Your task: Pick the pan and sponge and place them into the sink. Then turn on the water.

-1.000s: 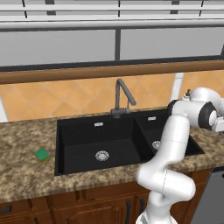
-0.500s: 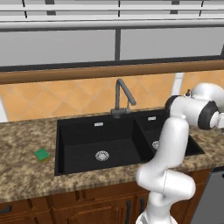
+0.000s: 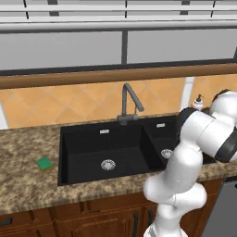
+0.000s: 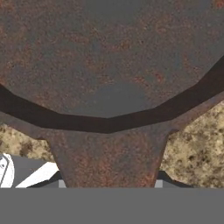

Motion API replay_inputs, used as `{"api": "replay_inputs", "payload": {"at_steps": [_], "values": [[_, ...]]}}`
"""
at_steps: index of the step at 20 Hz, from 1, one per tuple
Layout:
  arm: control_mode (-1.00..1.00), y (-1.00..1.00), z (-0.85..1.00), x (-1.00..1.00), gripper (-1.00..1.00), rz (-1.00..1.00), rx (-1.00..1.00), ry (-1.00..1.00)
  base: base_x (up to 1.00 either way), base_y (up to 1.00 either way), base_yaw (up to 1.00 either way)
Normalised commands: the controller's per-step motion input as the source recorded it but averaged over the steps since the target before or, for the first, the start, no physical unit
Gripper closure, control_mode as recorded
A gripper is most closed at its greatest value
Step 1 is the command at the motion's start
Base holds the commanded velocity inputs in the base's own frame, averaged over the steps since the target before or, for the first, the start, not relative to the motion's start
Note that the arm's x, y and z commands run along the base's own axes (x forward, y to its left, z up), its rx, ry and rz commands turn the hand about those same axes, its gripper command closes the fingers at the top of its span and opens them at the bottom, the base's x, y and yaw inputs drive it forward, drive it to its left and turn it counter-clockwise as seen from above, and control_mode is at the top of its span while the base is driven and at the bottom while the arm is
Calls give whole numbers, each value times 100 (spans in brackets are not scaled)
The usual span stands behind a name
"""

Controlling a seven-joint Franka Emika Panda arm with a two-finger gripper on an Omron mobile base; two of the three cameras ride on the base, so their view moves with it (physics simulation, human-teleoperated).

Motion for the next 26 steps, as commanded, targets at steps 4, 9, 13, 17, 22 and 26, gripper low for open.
{"api": "replay_inputs", "payload": {"at_steps": [4,9,13,17,22,26], "values": [[-100,80,37,-28,100,23,0,-9,0,0,0],[-100,88,28,-9,100,33,-1,-2,0,0,0],[-100,81,26,-5,100,39,-3,0,0,0,0],[-100,73,26,-1,100,41,-2,0,0,0,0],[-100,77,8,0,100,38,-8,0,0,0,0],[-100,97,0,0,100,30,-13,0,0,0,0]]}}
